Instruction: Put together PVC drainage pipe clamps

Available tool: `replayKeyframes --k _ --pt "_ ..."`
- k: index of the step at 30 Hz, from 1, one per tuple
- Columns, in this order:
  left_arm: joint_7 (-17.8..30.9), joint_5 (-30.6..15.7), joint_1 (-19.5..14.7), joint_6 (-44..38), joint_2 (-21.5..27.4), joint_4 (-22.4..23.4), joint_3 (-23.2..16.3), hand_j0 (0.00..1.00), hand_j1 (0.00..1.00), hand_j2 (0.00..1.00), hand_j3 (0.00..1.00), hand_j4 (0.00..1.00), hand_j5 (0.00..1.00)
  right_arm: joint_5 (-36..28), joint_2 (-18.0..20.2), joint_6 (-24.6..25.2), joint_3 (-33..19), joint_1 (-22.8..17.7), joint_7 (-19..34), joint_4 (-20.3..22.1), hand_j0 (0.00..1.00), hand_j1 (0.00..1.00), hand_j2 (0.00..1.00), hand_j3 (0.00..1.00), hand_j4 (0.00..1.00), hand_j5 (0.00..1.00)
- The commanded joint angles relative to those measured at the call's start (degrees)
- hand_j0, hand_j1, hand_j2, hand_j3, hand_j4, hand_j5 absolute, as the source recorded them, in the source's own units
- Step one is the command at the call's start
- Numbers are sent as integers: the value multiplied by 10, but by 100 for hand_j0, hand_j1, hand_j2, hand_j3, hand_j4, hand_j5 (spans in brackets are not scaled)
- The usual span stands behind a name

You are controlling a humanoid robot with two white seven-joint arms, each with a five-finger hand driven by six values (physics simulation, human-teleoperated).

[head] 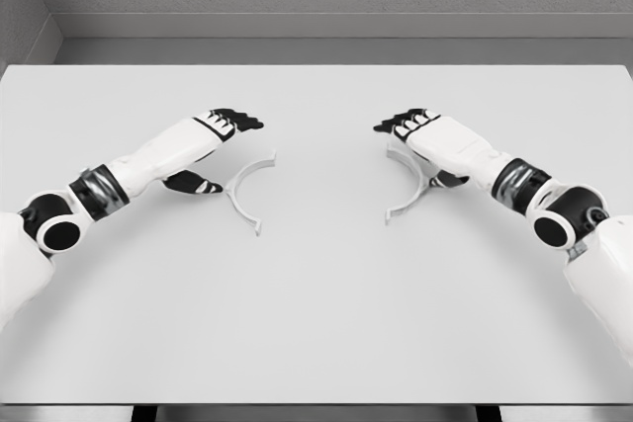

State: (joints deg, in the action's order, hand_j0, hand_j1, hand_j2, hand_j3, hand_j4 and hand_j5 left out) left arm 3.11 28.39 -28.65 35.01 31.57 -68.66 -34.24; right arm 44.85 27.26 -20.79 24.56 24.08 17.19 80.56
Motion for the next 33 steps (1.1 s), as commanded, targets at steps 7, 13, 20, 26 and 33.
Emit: replayKeyframes --k 7,13,20,26,33 --pt "0 3 0 0 -18 1 0 100 100 100 100 100 100 -1 -6 2 9 2 0 -2 100 100 100 100 100 100" --pt "0 3 2 0 -31 -2 1 100 100 100 100 100 100 -1 -7 3 10 11 0 -4 100 100 100 100 100 100" --pt "0 3 9 0 -54 -6 1 100 100 100 100 100 100 7 -23 11 24 29 0 -28 100 100 100 100 100 100" --pt "0 0 13 0 -65 -9 3 100 100 100 100 100 100 9 -23 11 24 33 0 -38 100 100 100 100 100 100" --pt "0 0 11 0 -56 -10 11 100 100 100 100 100 100 10 -34 11 26 35 0 -37 100 100 100 100 100 100"
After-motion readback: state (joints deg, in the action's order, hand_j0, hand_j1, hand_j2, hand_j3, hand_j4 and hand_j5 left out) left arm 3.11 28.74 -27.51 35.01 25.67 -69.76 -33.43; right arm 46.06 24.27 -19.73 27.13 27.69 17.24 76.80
